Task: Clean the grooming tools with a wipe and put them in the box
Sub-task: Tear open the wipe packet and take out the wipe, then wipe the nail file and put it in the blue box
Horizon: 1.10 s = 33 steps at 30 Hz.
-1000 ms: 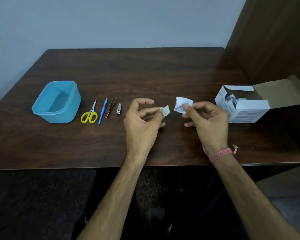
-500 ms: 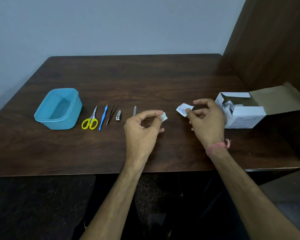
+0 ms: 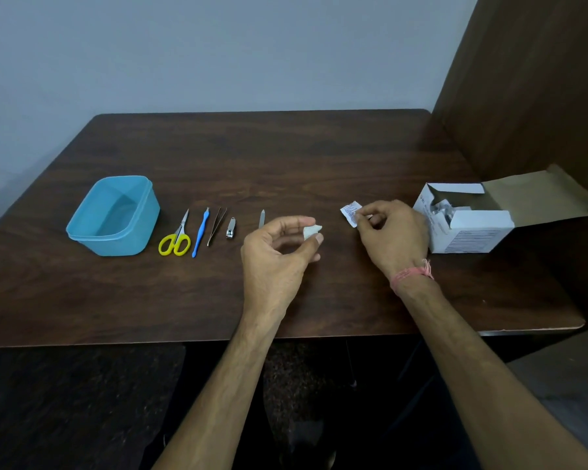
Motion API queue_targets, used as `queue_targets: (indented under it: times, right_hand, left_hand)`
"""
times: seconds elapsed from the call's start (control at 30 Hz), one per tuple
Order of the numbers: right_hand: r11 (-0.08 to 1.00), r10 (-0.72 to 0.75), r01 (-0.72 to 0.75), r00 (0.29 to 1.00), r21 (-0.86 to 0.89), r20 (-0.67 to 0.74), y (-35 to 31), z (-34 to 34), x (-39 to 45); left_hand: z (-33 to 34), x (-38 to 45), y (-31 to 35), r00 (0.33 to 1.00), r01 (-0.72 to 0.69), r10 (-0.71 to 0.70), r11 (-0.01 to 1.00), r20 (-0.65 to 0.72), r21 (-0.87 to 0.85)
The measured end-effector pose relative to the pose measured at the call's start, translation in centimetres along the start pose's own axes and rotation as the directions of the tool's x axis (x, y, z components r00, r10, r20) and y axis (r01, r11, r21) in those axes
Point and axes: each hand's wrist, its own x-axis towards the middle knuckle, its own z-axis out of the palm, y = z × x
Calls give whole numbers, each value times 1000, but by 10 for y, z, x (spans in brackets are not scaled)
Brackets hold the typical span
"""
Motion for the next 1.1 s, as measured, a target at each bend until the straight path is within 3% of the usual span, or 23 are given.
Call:
queue_targets:
  times: [0.07, 0.13, 0.2, 0.27, 0.37, 0.47, 0.57, 0.67, 0.77, 0.9, 1.1]
  right_hand:
    - [1000, -15, 16, 1000, 19, -10, -2, -1, -4]
    - [983, -79, 86, 996, 161, -47, -4, -3, -12]
    - [928, -129, 119, 992, 353, 5, -12, -8, -24]
    - [859, -160, 55, 973, 509, 164, -20, -10, -36]
    - [814, -215, 2, 930, 581, 297, -23, -3, -42]
    - [746, -193, -67, 931, 663, 311, -19, 1, -40]
    - [642, -144, -145, 942, 753, 304, -15, -1, -38]
    - [602, -104, -183, 947, 777, 304, -11, -3, -37]
    - [638, -122, -142, 952, 757, 282, -10, 0, -37]
    - [656, -213, -74, 937, 751, 278, -8, 1, -37]
    - [648, -186, -114, 935, 753, 302, -7, -1, -37]
  left_hand:
    - [-1, 1, 0, 1000, 3, -3, 1000, 13, -17]
    - [-1, 2, 0, 1000, 12, -11, 999, 25, -41]
    - [0, 2, 1, 999, 10, -8, 998, 32, -59]
    - [-1, 0, 3, 999, 12, -9, 997, 41, -76]
    - [-2, -1, 4, 999, 14, -9, 995, 50, -97]
    - [-2, -3, 5, 999, -10, 12, 997, 36, -79]
    - [-4, -5, 9, 998, -52, 55, 994, -26, 95]
    - [-22, 5, 21, 949, -94, 228, 863, -218, 496]
    - [-49, 20, 36, 929, 1, 286, 633, -236, 774]
    - [-56, 33, 38, 969, 67, 190, 405, -155, 912]
    - [-46, 38, 31, 986, 113, 80, 349, -149, 930]
